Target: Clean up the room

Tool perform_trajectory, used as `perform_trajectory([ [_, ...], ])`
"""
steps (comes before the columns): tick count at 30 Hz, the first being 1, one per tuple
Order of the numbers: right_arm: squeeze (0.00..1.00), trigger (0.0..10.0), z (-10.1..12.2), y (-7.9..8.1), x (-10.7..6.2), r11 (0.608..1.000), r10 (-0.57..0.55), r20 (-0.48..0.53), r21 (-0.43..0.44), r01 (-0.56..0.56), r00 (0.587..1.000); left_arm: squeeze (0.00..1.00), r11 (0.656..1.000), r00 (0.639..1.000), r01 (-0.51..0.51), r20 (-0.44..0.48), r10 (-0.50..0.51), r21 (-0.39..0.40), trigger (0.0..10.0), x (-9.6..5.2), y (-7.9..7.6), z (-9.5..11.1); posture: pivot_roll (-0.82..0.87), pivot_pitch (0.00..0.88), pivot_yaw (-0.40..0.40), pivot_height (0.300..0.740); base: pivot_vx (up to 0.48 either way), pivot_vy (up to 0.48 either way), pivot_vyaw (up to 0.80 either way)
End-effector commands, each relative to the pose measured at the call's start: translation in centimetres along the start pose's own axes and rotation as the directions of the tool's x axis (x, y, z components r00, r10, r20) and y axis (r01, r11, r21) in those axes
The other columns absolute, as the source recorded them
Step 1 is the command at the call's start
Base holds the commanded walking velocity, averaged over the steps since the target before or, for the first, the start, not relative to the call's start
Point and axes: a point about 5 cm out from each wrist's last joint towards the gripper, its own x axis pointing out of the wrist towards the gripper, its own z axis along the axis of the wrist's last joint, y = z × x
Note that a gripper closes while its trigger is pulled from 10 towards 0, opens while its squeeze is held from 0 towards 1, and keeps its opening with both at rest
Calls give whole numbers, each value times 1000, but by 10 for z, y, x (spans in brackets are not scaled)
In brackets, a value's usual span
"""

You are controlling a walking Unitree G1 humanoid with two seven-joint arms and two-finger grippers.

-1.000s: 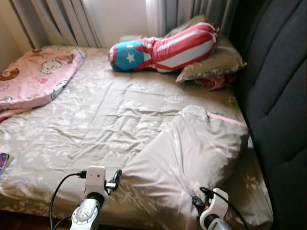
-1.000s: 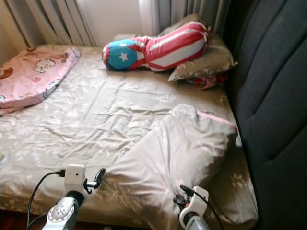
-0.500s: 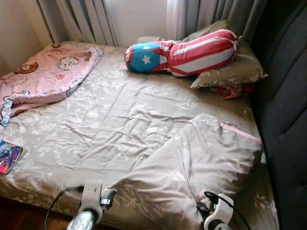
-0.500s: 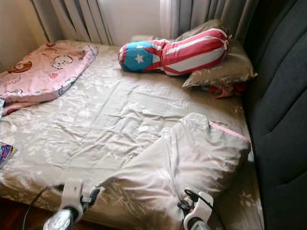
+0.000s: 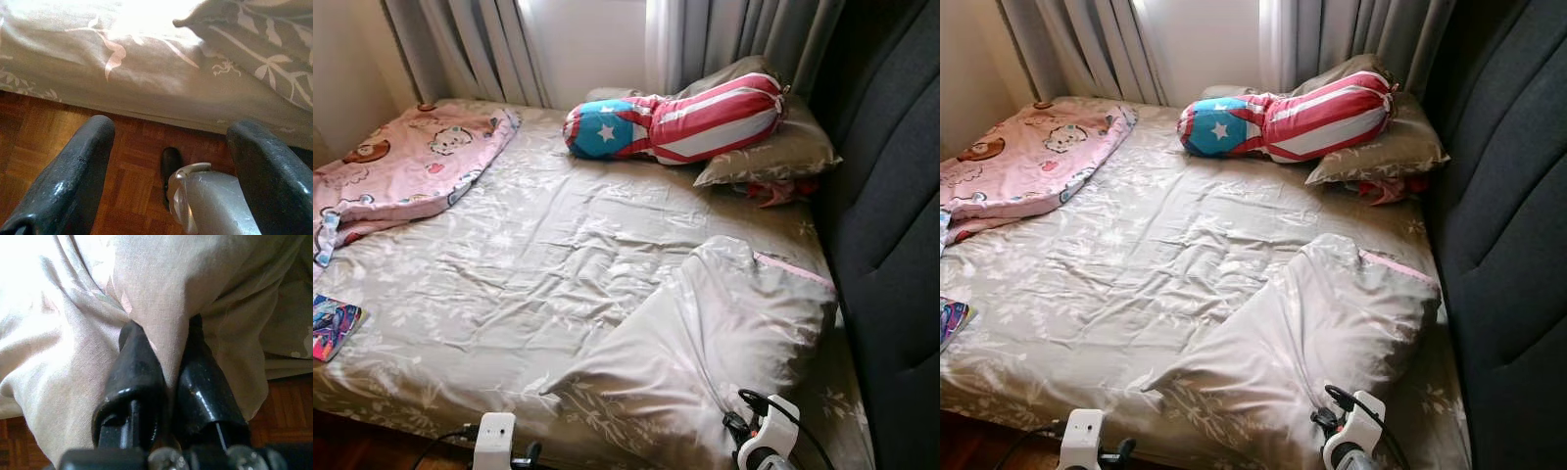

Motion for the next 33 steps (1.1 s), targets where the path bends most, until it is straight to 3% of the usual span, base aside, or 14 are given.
perform_trajectory([
  [1, 0, 10000, 22, 0, 3, 1000, -2, 94, -20, 4, 996, 0, 1000, 1000, 0, -23, 1, 15, 10000, -2, 0, -6, 27, 0, -51, 740, 0, 0, 0],
  [16, 0, 10000, 39, -17, 1, 992, -118, 158, -23, 123, 980, 0, 1000, 999, -10, -31, 10, 21, 10000, -2, 1, -9, 32, 0, -49, 740, 0, 0, 0],
  [23, 0, 10000, 61, -30, -3, 972, -209, 253, -53, 229, 945, 0, 1000, 1000, -8, -29, 8, 23, 10000, -3, 2, -10, 38, 0, -47, 740, 0, 0, 0],
  [27, 0, 10000, 101, -55, -13, 939, -309, 381, -25, 343, 871, 0, 1000, 999, -5, -34, 6, 28, 10000, -4, 2, -13, 34, 0, -41, 740, 0, 0, 0],
  [29, 0, 10000, 108, -61, -16, 930, -331, 397, -19, 368, 856, 0, 1000, 999, -4, -35, 5, 28, 10000, -5, 2, -13, 33, 0, -40, 740, 0, 0, 0],
  [33, 0, 10000, 138, -88, -31, 884, -415, 461, 1, 467, 784, 0, 1000, 999, -4, -44, 5, 29, 10000, -6, 3, -17, 30, 0, -39, 740, 0, 0, 0],
])
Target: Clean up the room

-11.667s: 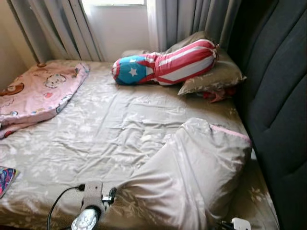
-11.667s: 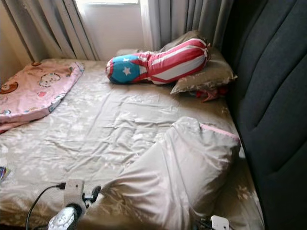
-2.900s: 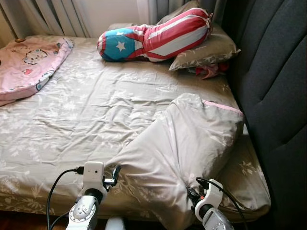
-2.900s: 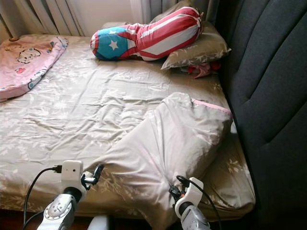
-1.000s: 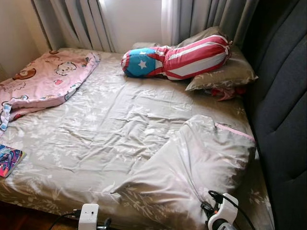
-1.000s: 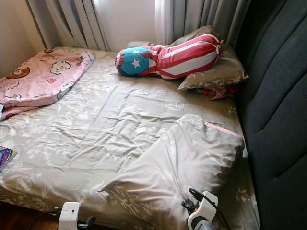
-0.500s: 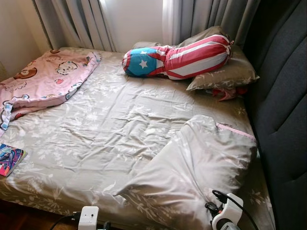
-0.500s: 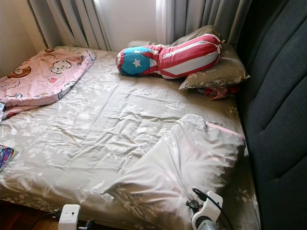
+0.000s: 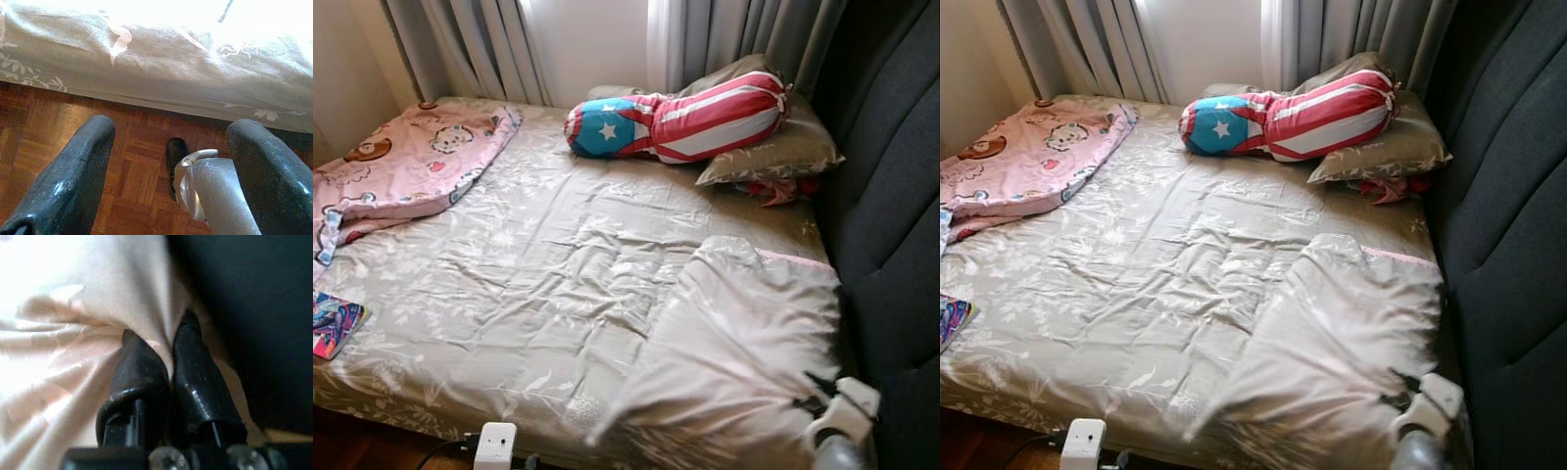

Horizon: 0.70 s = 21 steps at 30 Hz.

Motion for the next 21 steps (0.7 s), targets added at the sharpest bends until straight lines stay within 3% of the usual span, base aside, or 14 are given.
perform_trajectory([
  [1, 0, 10000, 36, -9, 7, 998, -52, 145, 30, 49, 988, 0, 1000, 1000, -5, -21, 5, 1, 10000, -3, 3, -8, 28, 0, -39, 740, 0, 0, 0],
  [15, 0, 10000, 30, -17, 4, 995, -102, 149, 22, 99, 984, 0, 1000, 1000, 4, -19, -4, 12, 10000, -3, 3, -7, 29, 0, -28, 740, 0, 0, 0],
  [21, 0, 10000, 33, -36, 3, 978, -205, 165, 3, 208, 965, 0, 1000, 1000, 5, -20, -5, 13, 10000, -3, 3, -8, 31, 0, -29, 740, 0, 0, 0],
])
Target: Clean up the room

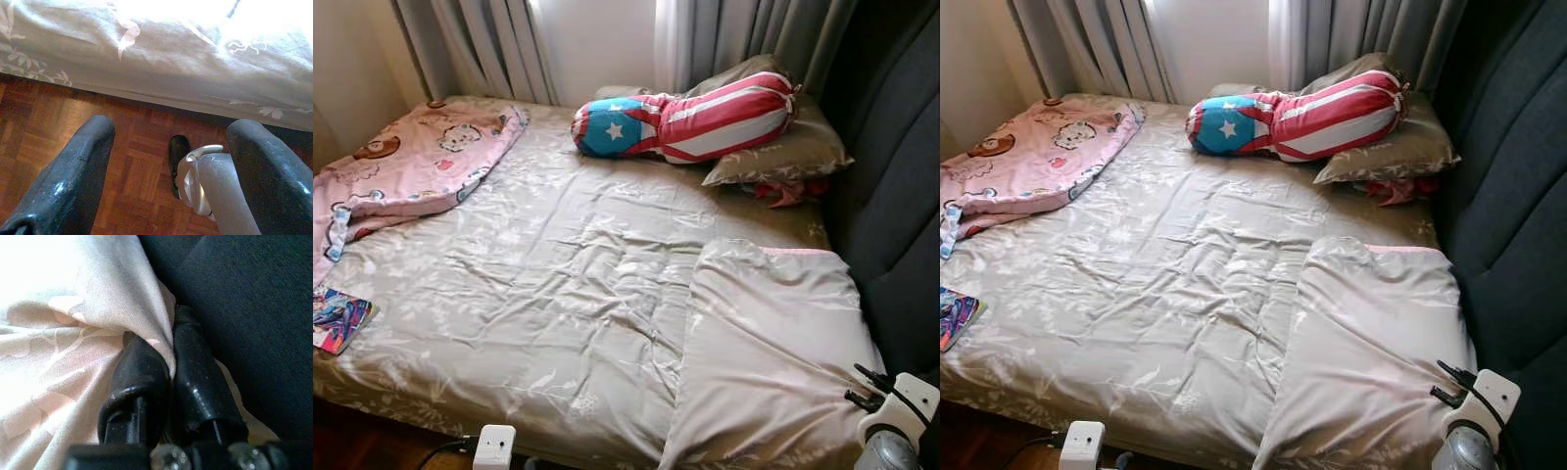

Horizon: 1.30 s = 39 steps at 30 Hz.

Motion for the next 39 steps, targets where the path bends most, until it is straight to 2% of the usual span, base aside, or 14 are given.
perform_trajectory([
  [1, 0, 10000, 26, -20, 6, 995, -97, 116, 24, 95, 988, 0, 1000, 1000, 1, -21, -1, 9, 10000, -3, 3, -8, 30, 0, -28, 740, 0, 0, 0],
  [2, 0, 10000, 27, -24, 6, 993, -121, 118, 31, 118, 986, 0, 1000, 1000, 0, -23, 0, 10, 10000, -4, 3, -9, 30, 0, -28, 740, 0, 0, 0],
  [13, 0, 10000, 30, -25, 6, 987, -161, 144, 44, 156, 976, 0, 1000, 1000, 0, -29, 0, 7, 10000, -4, 3, -11, 31, 0, -24, 740, 0, 0, 0],
  [15, 0, 10000, 29, -23, 6, 989, -147, 136, 24, 145, 980, 0, 1000, 1000, -2, -28, 3, 7, 10000, -4, 3, -11, 27, 0, -23, 740, 0, 0, 0],
  [19, 0, 10000, 33, -26, 6, 982, -185, 159, 53, 179, 970, 0, 1000, 999, -24, -21, 24, -2, 10000, -4, 9, -9, 29, 0, -22, 740, 0, 0, 0],
  [30, 0, 10000, 28, -23, 4, 982, -187, 153, 51, 181, 970, 0, 1000, 999, -30, -19, 30, -4, 10000, -5, 10, -9, 30, 0, -20, 740, 0, 0, 0],
  [31, 431, 10000, 28, -23, 4, 982, -188, 152, 52, 182, 970, 0, 1000, 999, -29, -21, 29, -4, 10000, -5, 10, -9, 29, 0, -20, 740, 0, 0, 0],
  [32, 984, 10000, 28, -23, 4, 982, -189, 152, 53, 183, 970, 0, 1000, 999, -28, -25, 28, -4, 10000, -5, 10, -11, 29, 0, -20, 740, 0, 0, 0],
  [37, 1000, 10000, 26, -23, 4, 983, -185, 151, 52, 179, 971, 0, 1000, 999, -26, -34, 26, -2, 10000, -6, 9, -13, 27, 0, -21, 740, 0, 0, 0],
  [38, 384, 10000, 26, -22, 4, 984, -176, 147, 44, 171, 973, 0, 1000, 999, -24, -36, 24, -1, 10000, -6, 8, -13, 26, 0, -21, 740, 0, 0, 0],
  [39, 384, 10000, 25, -21, 4, 985, -174, 147, 42, 169, 974, 0, 1000, 999, -24, -36, 24, -1, 10000, -6, 8, -13, 26, 0, -21, 740, 0, 0, 0],
])
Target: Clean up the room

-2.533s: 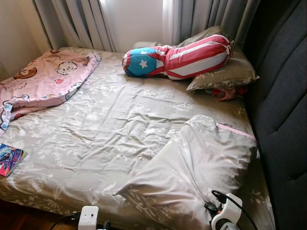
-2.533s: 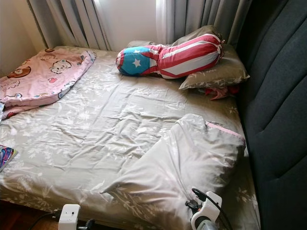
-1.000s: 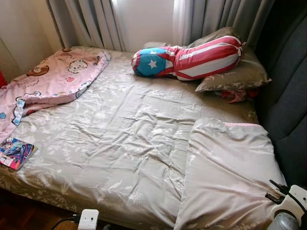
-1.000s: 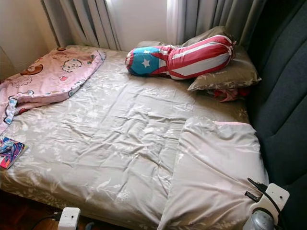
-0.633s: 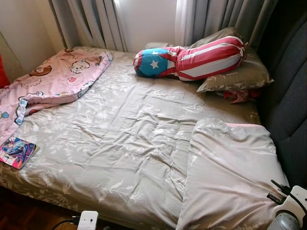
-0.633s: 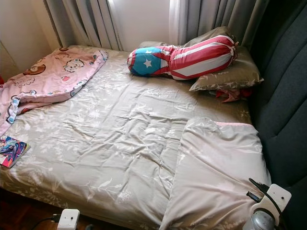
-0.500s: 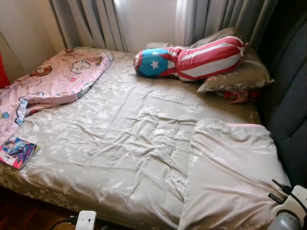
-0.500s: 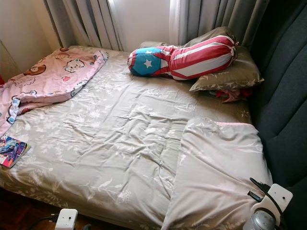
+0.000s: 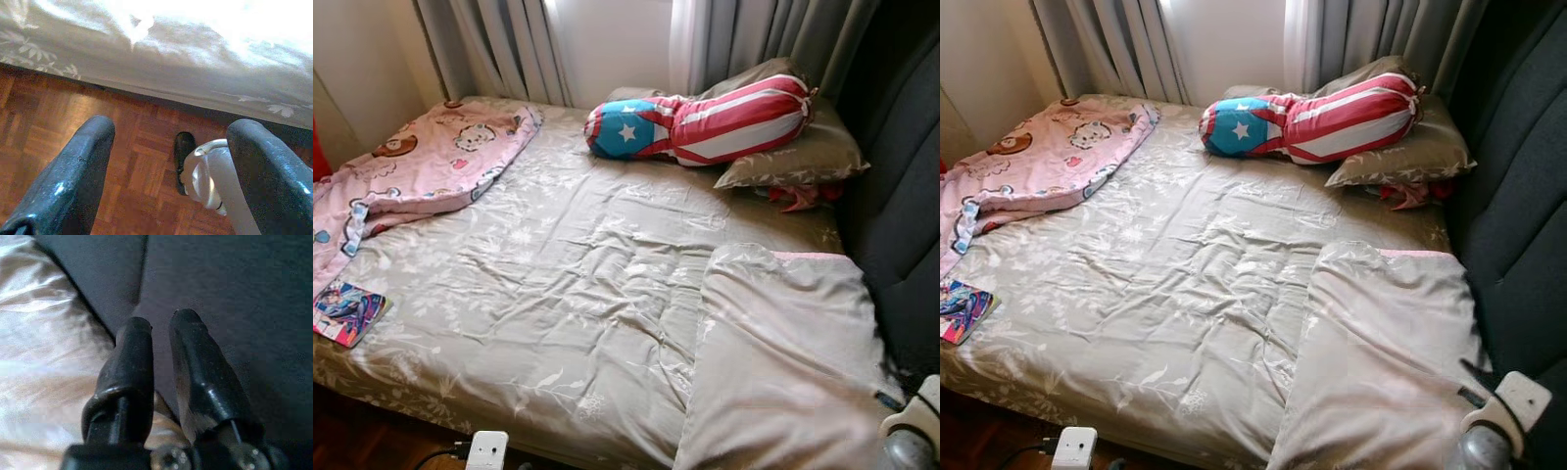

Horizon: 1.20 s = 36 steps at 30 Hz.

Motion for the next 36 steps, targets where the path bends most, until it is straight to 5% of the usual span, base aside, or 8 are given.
perform_trajectory([
  [1, 0, 10000, -5, -1, -2, 1000, 5, -19, 5, -5, 1000, 0, 1000, 1000, 0, -16, 0, 3, 10000, -2, 0, -5, 26, 0, -21, 740, 0, 0, 0],
  [5, 0, 10000, -22, 25, -12, 977, 215, -113, 13, -215, 970, 0, 1000, 1000, 2, -5, -2, -9, 10000, -1, -3, -3, 10, 0, -27, 740, 0, 0, 0],
  [6, 0, 10000, -31, 39, -21, 941, 327, -144, -40, -335, 934, 0, 1000, 1000, 3, -4, -3, -19, 10000, 0, -5, -2, 8, 0, -31, 740, 0, 0, 0],
  [10, 0, 10000, -60, 58, -45, 850, 484, -258, -89, -519, 836, 0, 999, 1000, 0, -7, 0, -50, 10000, 1, -9, 0, 5, 0, -35, 740, 0, 0, 0],
  [22, 0, 10000, -120, 57, -93, 713, 517, -513, -185, -676, 685, 0, 993, 999, -31, -15, 29, -114, 10000, 4, -7, 3, 4, 0, -34, 740, 0, 0, 0],
  [25, 0, 10000, -125, 55, -97, 706, 502, -542, -192, -681, 674, 0, 995, 999, -24, -24, 22, -97, 10000, 4, -8, 3, 5, 0, -30, 740, 0, 0, 0],
  [29, 0, 10000, -128, 50, -96, 779, 455, -550, -136, -613, 700, 0, 997, 1000, -12, -24, 11, -73, 10000, 6, -10, 7, 7, 0, -20, 740, 0, 0, 0],
  [36, 0, 10000, -134, 48, -102, 799, 428, -570, -124, -588, 702, 0, 999, 1000, -3, -16, 2, -52, 10000, 8, -8, 13, -2, 0, 13, 740, 0, 0, 0],
])
